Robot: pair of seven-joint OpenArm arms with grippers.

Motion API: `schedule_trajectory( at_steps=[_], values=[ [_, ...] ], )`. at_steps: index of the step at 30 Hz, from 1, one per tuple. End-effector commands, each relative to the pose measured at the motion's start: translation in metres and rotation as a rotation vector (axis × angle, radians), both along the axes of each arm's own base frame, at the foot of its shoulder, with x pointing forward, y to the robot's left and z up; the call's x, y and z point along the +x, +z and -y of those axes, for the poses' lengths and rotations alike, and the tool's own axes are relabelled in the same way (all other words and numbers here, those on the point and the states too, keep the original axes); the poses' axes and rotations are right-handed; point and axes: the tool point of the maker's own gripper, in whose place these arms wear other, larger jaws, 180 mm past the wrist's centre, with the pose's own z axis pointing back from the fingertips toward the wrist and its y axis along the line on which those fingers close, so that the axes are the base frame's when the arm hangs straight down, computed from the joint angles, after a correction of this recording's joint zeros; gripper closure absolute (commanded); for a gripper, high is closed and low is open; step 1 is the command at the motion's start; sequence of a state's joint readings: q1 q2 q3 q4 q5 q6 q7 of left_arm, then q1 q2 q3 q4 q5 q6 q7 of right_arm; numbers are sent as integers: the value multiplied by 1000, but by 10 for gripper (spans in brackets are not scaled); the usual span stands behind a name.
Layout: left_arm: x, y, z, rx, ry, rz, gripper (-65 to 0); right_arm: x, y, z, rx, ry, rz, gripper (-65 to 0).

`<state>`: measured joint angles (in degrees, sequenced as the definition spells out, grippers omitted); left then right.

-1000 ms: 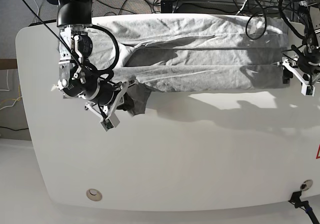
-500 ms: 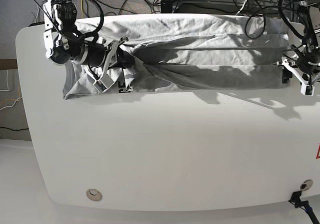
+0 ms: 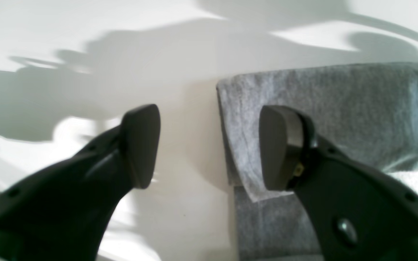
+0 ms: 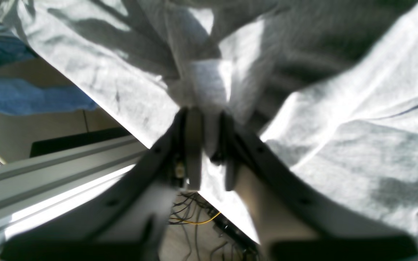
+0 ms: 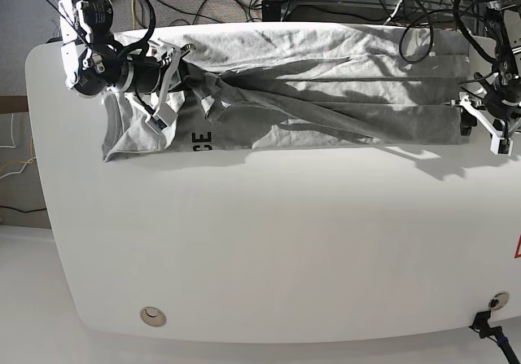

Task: Fold the T-shirt properly
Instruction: 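Press and smooth the folded sleeve flat with the right gripper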

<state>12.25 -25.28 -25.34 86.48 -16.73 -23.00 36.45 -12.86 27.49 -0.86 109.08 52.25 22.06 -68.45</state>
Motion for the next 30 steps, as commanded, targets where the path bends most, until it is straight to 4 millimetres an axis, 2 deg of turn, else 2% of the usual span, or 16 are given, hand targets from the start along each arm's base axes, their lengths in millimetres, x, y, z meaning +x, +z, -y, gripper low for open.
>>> schedule_trajectory(
  at_steps=[1, 3, 5, 8, 13, 16, 20, 23, 30],
  values=[
    [10, 17, -5, 21, -10, 50, -403, 5, 7, 8, -21, 10, 25, -196],
    [10, 17, -5, 21, -9, 48, -403, 0, 4, 15, -46, 25, 14, -298],
    [10, 17, -5, 21, -9, 48, -403, -3, 4, 20, -75, 54, 9, -347],
    [10, 17, -5, 21, -9, 48, -403, 2, 7, 24, -83, 52, 25, -348],
    [10, 17, -5, 21, -9, 48, -403, 39, 31, 26, -25, -58, 132, -348],
    [10, 17, -5, 21, -9, 48, -403, 52, 39, 20, 4, -81, 165, -348],
    [10, 17, -5, 22, -10, 49, -403, 59, 43, 3, 63, -98, 177, -351],
    [10, 17, -5, 22, -10, 49, -403, 63, 36, -3, 96, -128, 151, -352],
    [10, 17, -5, 22, -10, 51, -403, 82, 13, 6, -51, -199, 189, -355]
  ],
)
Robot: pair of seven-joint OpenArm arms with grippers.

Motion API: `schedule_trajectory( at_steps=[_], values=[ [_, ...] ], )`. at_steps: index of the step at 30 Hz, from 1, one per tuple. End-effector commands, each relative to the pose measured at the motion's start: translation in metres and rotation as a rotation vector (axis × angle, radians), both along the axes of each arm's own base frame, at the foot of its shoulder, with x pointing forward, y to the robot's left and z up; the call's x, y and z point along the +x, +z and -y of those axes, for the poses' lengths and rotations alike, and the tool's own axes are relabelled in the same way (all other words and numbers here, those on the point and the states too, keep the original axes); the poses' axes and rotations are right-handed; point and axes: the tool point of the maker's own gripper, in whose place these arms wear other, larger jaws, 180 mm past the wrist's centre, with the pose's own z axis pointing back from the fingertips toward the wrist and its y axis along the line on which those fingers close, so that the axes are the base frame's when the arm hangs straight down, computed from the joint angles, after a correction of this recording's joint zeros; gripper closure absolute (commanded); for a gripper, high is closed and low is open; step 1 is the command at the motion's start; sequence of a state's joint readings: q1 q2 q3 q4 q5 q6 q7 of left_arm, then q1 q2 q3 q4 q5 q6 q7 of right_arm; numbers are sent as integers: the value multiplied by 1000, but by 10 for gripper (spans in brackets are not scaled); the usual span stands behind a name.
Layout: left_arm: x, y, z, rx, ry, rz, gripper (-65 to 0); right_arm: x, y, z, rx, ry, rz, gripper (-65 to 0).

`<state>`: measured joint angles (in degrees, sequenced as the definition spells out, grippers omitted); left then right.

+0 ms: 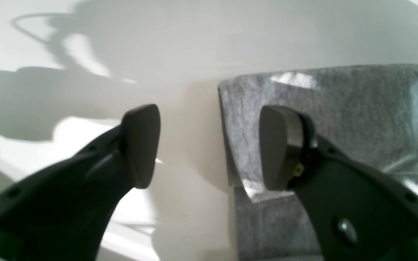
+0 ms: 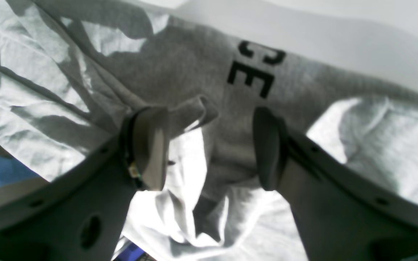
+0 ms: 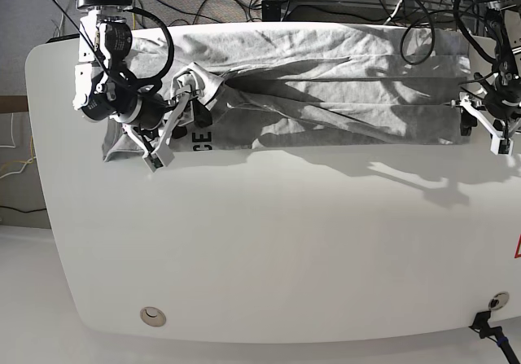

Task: Fold the T-shirt properly
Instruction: 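Press and smooth the folded sleeve flat with the right gripper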

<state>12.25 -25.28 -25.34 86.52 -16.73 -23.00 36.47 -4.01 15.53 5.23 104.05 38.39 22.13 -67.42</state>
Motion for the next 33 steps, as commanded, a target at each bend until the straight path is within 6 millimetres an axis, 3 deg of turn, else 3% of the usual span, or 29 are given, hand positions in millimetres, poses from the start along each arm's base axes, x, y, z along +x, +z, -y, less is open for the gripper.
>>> schedule_trajectory(
  at_steps=[1, 4, 16, 26, 33],
  values=[
    [10, 17, -5, 21, -10, 51, -403, 10, 7, 0, -21, -14, 48, -355],
    [10, 17, -5, 21, -10, 51, -403, 8, 3, -2, -31, -19, 41, -355],
    [10, 17, -5, 21, -11, 50, -403, -38, -27, -12, -6, -15, -77, -350],
    [11, 17, -5, 21, -11, 52, -403, -75, 8, -71, 314, 105, -135, -348],
    [10, 17, -5, 21, -11, 50, -403, -99, 19, -55, 361, 164, -195, -348]
  ],
)
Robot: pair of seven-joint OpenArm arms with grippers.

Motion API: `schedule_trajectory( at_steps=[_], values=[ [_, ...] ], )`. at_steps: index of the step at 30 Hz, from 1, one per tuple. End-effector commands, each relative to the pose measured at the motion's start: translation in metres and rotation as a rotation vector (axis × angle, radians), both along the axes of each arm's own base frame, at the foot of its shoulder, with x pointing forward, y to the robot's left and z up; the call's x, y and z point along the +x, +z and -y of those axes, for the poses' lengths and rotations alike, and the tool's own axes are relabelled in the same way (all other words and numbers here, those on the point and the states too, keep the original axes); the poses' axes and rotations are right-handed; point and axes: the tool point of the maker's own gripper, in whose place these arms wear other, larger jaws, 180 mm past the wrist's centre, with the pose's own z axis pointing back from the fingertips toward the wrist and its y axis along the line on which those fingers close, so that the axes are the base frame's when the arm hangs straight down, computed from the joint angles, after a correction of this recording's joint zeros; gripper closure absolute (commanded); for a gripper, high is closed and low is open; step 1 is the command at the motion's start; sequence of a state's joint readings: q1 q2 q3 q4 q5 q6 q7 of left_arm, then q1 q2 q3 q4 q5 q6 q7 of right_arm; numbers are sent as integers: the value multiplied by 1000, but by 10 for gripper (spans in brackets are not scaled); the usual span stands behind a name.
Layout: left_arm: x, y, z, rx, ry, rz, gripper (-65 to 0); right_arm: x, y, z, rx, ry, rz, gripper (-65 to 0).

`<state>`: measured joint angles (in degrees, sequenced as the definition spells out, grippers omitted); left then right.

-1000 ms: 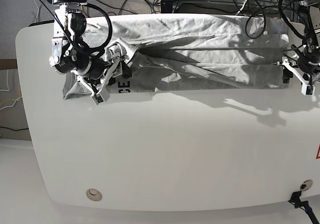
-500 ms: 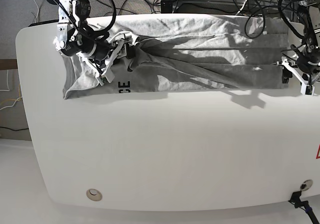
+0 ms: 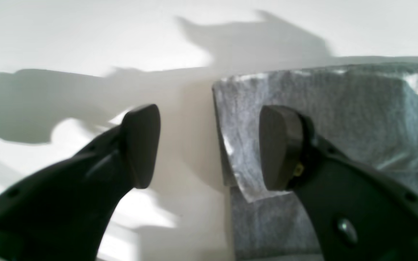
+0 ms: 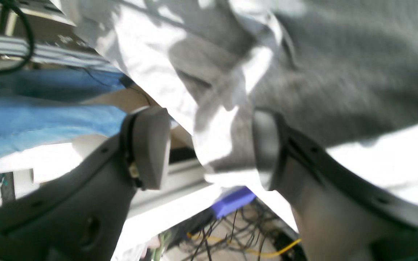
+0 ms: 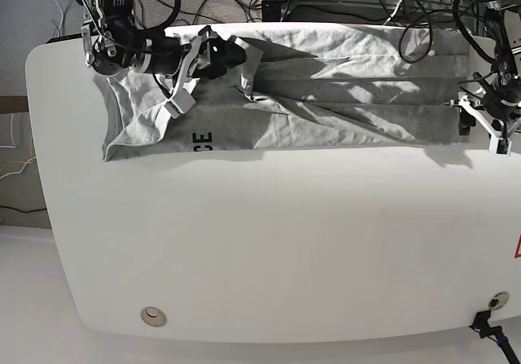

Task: Fold the T-shirt properly
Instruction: 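Press and smooth the folded sleeve flat with the right gripper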

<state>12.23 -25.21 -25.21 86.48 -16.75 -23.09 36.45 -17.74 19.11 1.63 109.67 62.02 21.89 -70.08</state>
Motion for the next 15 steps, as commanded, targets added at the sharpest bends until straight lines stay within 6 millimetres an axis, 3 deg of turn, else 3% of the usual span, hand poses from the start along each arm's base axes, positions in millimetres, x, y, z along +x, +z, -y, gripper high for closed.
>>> schedule_trajectory(
  at_steps=[1, 4, 10, 15],
  values=[
    [9, 17, -6, 23, -8, 50, -403, -3, 7, 6, 3, 26, 7, -348],
    [9, 17, -6, 23, -8, 50, -403, -1, 8, 17, -24, 37, 15, -348],
    [9, 17, -5, 22, -8, 50, -403, 53, 32, 28, -50, -29, 159, -348],
    [9, 16, -5, 22, -8, 48, -403, 83, 27, 33, -89, -120, 195, -348]
  ],
)
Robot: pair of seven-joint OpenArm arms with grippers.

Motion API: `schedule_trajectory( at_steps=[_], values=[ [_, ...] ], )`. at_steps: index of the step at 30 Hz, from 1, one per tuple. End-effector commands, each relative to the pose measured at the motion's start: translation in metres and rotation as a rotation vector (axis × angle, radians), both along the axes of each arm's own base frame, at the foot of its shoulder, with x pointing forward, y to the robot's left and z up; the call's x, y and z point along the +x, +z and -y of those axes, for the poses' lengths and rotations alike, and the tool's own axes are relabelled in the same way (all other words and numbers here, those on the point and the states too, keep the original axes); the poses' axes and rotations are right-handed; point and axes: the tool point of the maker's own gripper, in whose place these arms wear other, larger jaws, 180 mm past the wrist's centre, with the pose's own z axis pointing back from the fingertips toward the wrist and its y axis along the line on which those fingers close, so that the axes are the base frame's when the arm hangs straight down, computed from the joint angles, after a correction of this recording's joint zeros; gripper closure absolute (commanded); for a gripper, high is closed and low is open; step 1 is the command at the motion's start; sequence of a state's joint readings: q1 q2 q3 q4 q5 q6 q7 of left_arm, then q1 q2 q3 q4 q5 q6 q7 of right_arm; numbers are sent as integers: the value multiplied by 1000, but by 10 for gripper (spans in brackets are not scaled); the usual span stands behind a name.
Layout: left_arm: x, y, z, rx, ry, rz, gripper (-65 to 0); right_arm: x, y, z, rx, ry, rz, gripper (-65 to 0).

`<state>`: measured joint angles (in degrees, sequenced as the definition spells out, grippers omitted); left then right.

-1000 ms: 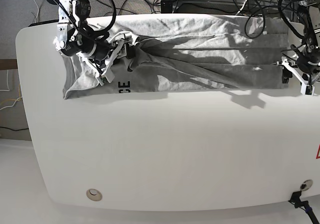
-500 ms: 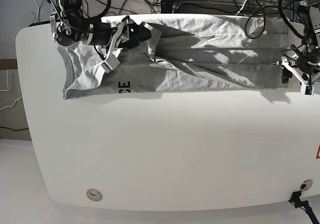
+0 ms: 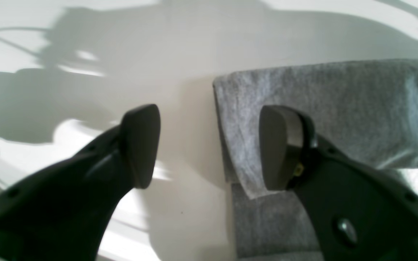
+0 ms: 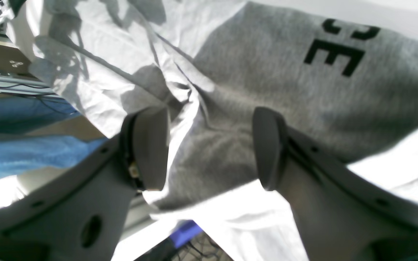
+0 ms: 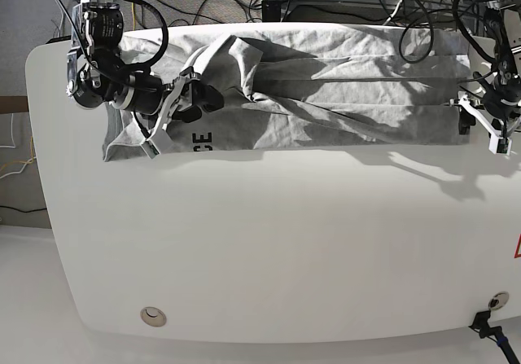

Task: Fold the T-shirt properly
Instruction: 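Press and smooth the folded sleeve flat with the right gripper, then move the left gripper along the strip and grasp its end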

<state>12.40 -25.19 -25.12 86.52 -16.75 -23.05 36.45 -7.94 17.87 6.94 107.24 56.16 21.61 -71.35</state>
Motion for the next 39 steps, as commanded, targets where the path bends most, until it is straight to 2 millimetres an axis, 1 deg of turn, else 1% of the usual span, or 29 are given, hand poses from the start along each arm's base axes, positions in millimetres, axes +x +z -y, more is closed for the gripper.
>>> schedule_trajectory(
  at_steps=[1, 4, 6, 8, 11, 13, 14, 16, 18, 24, 29, 31, 32, 33, 35, 37, 39],
  values=[
    [10, 17, -6, 22, -7, 51, -403, 20, 11, -3, 12, -26, 59, -348],
    [9, 17, -6, 22, -7, 49, -403, 36, 1, -6, -26, -63, 61, -348],
    [9, 17, -6, 22, -7, 49, -403, 45, -4, -5, -85, -81, 78, -348],
    [9, 17, -6, 22, -7, 49, -403, 50, -11, 5, -161, -106, 90, -348],
    [11, 18, -6, 22, -8, 54, -403, 51, -23, 26, -281, -136, 102, -348],
    [11, 18, -6, 22, -8, 54, -403, 43, -33, 46, -366, -145, 94, -348],
    [11, 18, -6, 22, -8, 54, -403, 41, -36, 52, -386, -148, 95, -348],
    [11, 18, -6, 22, -8, 54, -403, 29, -44, 63, -422, -144, 77, -348],
    [11, 18, -6, 22, -8, 54, -403, 20, -49, 79, -445, -167, 54, -348],
    [11, 18, -6, 22, -8, 56, -403, -9, -59, 118, -482, -264, -15, -348],
    [10, 17, -6, 21, -8, 53, -403, -26, -64, 136, -514, -286, -53, -348],
    [10, 17, -6, 21, -8, 52, -403, -29, -66, 135, -514, -283, -59, -348],
    [11, 19, -5, 23, -11, 58, -403, -27, -63, 134, -512, -281, -49, -348],
    [14, 27, -3, 32, -19, 78, -403, -22, -56, 131, -501, -281, -21, -348],
    [21, 47, 4, 56, -48, 128, -403, -13, -35, 120, -460, -270, 44, -348],
    [24, 66, 5, 81, -57, 176, -403, 0, -14, 106, -399, -262, 115, -348],
    [27, 78, 15, 83, -73, 215, -403, 12, 0, 97, -335, -260, 156, -348]
  ],
)
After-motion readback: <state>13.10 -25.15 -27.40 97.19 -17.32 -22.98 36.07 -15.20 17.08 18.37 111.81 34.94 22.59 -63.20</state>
